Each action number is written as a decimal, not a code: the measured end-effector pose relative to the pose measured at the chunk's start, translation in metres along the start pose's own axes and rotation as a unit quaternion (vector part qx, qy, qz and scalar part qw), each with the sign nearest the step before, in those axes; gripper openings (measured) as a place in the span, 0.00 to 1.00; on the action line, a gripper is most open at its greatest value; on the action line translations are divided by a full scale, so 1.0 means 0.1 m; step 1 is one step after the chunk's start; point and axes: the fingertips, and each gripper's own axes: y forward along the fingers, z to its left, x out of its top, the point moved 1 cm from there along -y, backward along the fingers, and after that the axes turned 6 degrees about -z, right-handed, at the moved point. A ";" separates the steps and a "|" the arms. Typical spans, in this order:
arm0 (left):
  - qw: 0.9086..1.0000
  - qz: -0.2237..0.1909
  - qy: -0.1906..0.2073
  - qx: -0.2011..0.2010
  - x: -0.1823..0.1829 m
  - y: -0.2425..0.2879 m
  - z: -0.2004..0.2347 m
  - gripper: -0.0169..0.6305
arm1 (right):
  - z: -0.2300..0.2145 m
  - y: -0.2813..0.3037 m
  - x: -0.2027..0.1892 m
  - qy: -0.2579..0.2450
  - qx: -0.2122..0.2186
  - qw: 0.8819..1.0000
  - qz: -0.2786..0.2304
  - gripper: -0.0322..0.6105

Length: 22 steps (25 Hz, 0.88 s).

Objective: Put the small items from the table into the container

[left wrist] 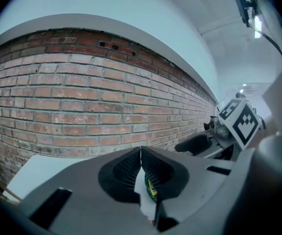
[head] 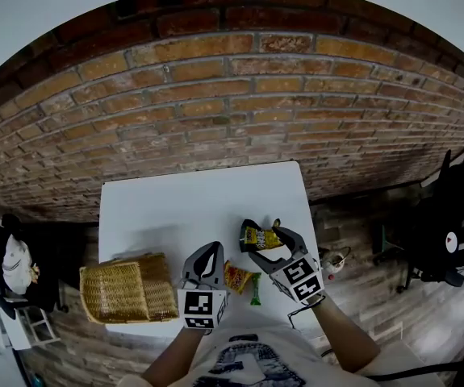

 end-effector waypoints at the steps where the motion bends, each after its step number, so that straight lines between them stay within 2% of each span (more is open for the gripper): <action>1: 1.000 0.002 -0.002 0.000 -0.02 0.02 0.00 0.11 | -0.03 0.03 -0.05 -0.004 0.002 1.000 0.007 0.60; 8: 1.000 0.019 -0.010 0.003 -0.13 0.09 0.03 0.11 | -0.16 0.25 -0.40 -0.026 0.018 0.998 0.057 0.60; 11: 1.000 0.025 -0.012 0.004 -0.17 0.13 0.04 0.11 | -0.19 0.35 -0.50 -0.051 0.028 0.996 0.070 0.60; 15: 0.999 0.031 -0.014 0.005 -0.24 0.20 0.07 0.11 | -0.20 0.50 -0.63 -0.093 0.053 0.990 0.094 0.60; 22: 0.999 0.039 -0.017 0.004 -0.29 0.26 0.07 0.11 | -0.28 0.69 -0.92 -0.121 0.087 0.978 0.147 0.60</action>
